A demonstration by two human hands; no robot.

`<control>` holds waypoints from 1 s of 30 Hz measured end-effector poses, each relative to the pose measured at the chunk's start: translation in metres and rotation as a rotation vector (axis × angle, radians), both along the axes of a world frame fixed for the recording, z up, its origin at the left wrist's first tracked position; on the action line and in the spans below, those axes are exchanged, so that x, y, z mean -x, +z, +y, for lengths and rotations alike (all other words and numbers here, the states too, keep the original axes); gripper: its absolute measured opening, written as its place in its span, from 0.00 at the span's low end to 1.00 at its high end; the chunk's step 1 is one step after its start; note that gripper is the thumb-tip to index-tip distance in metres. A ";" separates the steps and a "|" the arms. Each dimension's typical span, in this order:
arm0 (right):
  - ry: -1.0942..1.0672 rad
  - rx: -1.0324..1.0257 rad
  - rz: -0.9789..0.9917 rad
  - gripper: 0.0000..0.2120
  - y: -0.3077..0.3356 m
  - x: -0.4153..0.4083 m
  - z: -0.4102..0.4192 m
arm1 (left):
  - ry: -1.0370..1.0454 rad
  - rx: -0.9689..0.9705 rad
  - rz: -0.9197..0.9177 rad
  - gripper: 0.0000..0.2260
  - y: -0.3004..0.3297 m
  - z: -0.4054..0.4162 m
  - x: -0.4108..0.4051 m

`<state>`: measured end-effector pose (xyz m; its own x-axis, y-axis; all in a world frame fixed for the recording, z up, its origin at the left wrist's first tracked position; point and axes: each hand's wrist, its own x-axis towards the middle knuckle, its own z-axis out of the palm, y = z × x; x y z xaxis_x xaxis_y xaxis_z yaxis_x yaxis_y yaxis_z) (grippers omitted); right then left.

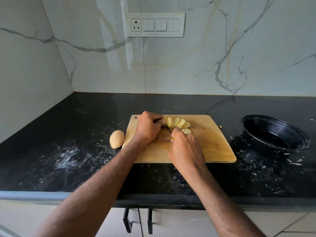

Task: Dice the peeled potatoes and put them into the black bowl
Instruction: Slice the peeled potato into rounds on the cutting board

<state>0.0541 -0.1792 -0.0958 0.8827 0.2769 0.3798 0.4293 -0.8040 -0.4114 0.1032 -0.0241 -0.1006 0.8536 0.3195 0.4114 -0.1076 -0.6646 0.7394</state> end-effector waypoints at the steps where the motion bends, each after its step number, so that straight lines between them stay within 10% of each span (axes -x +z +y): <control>1: -0.005 -0.001 -0.006 0.11 -0.001 0.000 -0.003 | -0.003 0.006 0.001 0.05 0.000 0.000 0.000; 30: -0.044 -0.115 -0.171 0.09 -0.002 -0.004 0.007 | 0.017 0.003 0.011 0.05 0.001 -0.002 0.001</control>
